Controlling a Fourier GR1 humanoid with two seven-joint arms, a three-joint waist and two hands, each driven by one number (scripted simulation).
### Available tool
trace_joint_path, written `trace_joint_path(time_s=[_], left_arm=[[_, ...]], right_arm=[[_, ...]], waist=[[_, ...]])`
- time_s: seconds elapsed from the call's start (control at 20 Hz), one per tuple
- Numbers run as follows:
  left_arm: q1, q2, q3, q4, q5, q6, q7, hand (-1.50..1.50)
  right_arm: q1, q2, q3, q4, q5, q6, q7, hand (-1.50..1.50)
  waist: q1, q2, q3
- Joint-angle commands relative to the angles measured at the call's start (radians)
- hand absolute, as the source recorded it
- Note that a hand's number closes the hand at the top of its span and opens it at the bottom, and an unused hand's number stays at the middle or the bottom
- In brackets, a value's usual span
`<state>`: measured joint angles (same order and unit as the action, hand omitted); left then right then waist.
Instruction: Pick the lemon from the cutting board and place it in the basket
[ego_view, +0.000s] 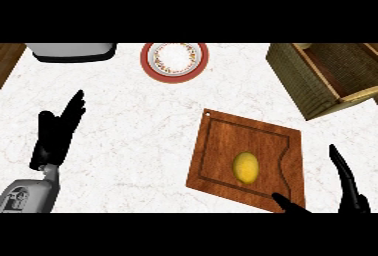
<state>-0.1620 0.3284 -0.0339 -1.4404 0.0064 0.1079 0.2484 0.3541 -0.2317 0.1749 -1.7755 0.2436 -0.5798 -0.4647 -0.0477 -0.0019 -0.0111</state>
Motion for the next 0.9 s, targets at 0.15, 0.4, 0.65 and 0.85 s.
trace_joint_path(time_s=[0.15,0.4,0.65,0.85], left_arm=[[0.022,-0.003,-0.015,0.005,-0.001,-0.024,-0.027,0.0],[0.004,-0.012,-0.011,0.003,-0.005,-0.012,-0.008,0.0],[-0.003,-0.001,0.019,0.054,0.007,-0.048,-0.063,0.0],[-0.035,-0.039,0.008,0.051,-0.009,-0.04,-0.031,0.0]], right_arm=[[0.265,-0.263,0.071,-0.187,0.192,0.18,0.324,-1.5],[0.374,-0.386,0.096,-0.55,0.197,0.348,0.589,-1.5],[0.308,-0.379,0.13,-0.762,0.246,0.457,0.895,-1.5],[0.247,-0.336,0.105,-0.739,0.239,0.441,0.948,-1.5]], waist=[[0.019,0.005,-0.002],[0.028,0.001,0.004],[0.049,0.005,0.008],[0.043,0.002,0.01]])
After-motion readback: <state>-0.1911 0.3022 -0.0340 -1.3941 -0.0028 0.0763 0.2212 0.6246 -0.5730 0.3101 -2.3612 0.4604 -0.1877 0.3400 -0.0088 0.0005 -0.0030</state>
